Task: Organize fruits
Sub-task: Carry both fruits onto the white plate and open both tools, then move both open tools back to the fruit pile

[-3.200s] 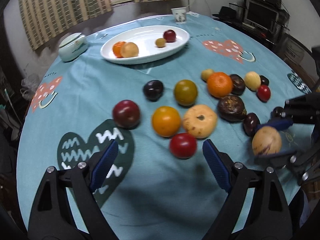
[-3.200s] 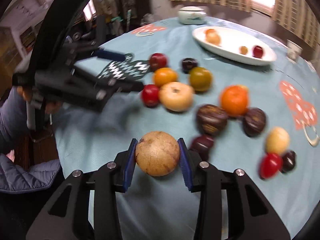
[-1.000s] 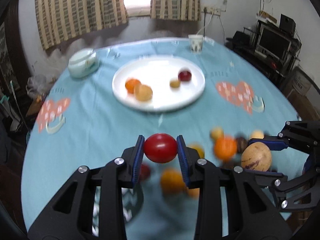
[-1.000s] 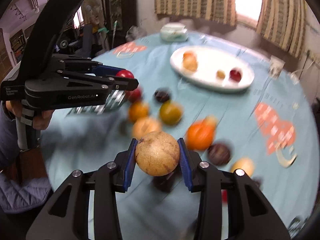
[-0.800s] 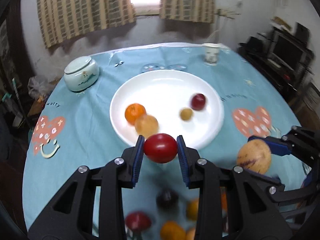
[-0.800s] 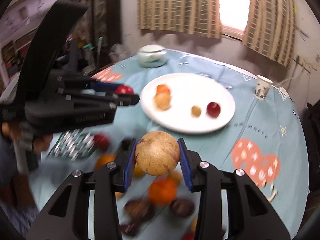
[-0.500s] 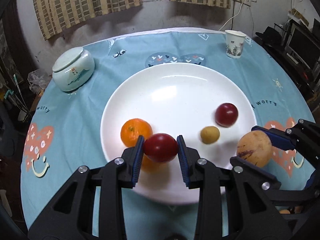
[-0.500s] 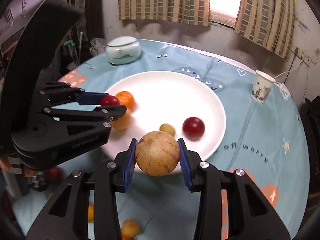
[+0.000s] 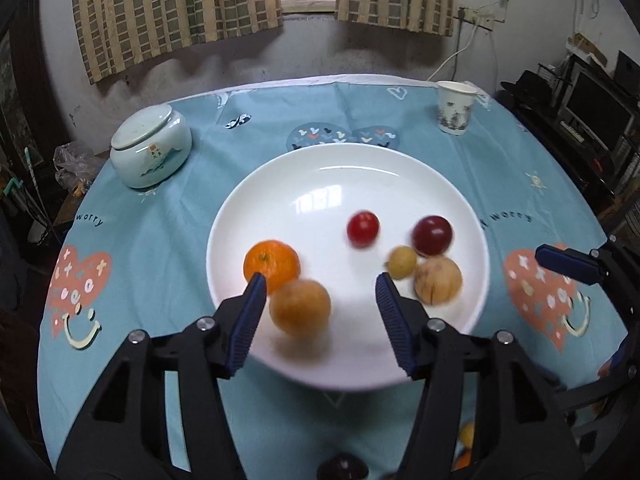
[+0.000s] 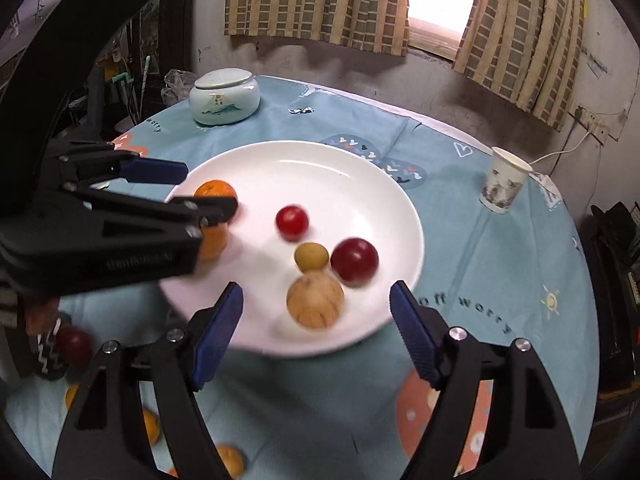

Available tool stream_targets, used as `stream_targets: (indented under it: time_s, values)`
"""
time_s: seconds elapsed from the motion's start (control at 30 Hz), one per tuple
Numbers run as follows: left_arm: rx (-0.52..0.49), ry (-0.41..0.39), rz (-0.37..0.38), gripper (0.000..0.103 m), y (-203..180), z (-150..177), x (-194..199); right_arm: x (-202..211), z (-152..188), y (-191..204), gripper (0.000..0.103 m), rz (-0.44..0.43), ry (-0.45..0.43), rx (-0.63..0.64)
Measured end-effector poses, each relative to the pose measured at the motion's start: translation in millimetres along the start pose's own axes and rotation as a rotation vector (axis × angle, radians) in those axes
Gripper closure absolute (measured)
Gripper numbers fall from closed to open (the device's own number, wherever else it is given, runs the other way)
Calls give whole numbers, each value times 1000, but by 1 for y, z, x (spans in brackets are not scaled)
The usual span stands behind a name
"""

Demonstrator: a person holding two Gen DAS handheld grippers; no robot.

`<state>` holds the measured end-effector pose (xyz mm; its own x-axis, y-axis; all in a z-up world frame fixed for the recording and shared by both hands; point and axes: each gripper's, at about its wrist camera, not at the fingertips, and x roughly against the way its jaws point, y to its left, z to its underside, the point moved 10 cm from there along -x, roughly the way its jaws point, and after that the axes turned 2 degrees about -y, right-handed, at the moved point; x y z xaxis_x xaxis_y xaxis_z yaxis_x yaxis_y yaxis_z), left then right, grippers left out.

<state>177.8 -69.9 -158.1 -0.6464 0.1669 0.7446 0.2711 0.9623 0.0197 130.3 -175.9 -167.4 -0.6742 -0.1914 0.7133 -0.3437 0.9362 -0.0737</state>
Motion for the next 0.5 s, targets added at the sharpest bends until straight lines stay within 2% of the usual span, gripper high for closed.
stream_targets:
  time_s: [0.07, 0.23, 0.37, 0.5]
  values:
    - [-21, -32, 10, 31, -5, 9, 22, 22, 13, -2, 26, 7, -6, 0]
    - [-76, -93, 76, 25, -18, 48, 85, 82, 55, -9, 26, 8, -51, -67]
    - [-102, -89, 126, 23, -20, 106, 120, 124, 105, -6, 26, 12, -74, -99]
    - [-136, -68, 144, 23, -21, 158, 137, 149, 164, 16, 26, 19, -32, -35]
